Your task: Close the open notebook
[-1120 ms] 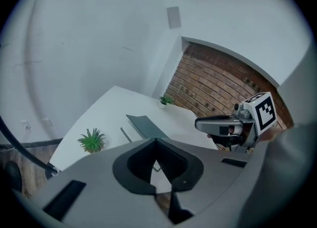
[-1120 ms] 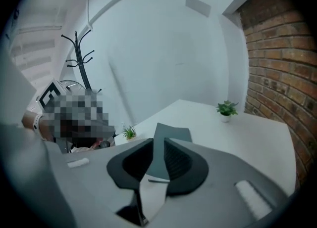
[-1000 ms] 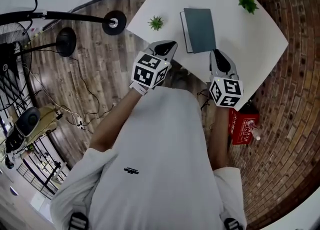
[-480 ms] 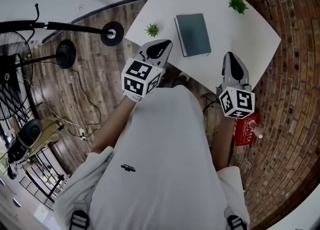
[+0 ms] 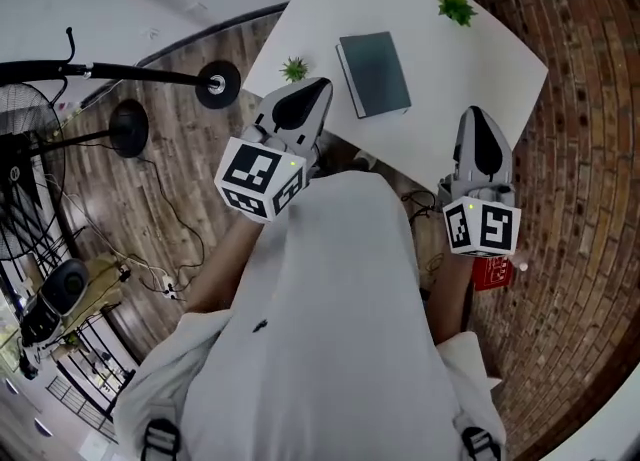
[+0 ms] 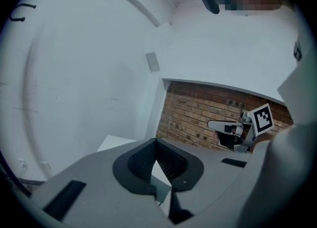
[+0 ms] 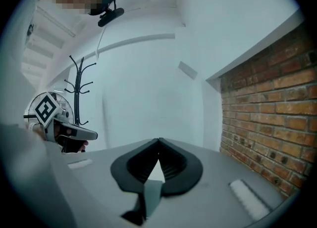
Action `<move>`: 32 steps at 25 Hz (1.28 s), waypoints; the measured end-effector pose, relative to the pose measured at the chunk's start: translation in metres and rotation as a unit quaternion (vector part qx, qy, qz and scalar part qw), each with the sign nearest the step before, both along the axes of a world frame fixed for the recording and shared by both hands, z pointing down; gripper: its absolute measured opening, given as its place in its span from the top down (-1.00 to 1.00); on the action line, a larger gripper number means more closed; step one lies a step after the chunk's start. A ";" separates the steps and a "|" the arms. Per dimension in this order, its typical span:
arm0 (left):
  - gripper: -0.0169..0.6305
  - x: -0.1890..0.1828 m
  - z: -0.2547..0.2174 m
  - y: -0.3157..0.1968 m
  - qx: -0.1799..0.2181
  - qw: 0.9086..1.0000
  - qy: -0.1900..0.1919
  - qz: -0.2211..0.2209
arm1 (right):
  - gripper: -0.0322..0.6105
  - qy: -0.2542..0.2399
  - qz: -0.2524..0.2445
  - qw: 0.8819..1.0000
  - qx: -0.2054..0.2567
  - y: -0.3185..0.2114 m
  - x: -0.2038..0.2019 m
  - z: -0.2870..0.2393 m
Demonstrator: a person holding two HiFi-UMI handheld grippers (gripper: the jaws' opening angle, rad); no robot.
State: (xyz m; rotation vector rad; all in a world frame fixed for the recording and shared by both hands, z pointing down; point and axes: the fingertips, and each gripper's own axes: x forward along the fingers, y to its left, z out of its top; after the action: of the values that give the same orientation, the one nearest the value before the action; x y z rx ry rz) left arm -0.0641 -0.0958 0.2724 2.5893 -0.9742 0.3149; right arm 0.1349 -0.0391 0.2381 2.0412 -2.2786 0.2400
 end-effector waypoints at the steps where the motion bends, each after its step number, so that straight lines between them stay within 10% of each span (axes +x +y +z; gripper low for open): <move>1: 0.92 0.000 -0.004 0.000 0.005 1.000 0.003 -0.002 | 0.87 0.003 0.003 1.000 0.007 0.003 0.002 -0.006; 32: 0.92 0.024 -0.069 0.002 0.074 0.996 0.045 0.019 | 0.87 0.043 0.042 0.996 0.060 0.042 0.025 -0.053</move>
State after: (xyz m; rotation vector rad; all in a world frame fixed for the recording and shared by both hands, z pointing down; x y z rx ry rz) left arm -0.0406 -0.0941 0.2030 2.7311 -0.9510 0.1385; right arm 0.1597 0.0027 0.1849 2.1615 -2.2103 0.0192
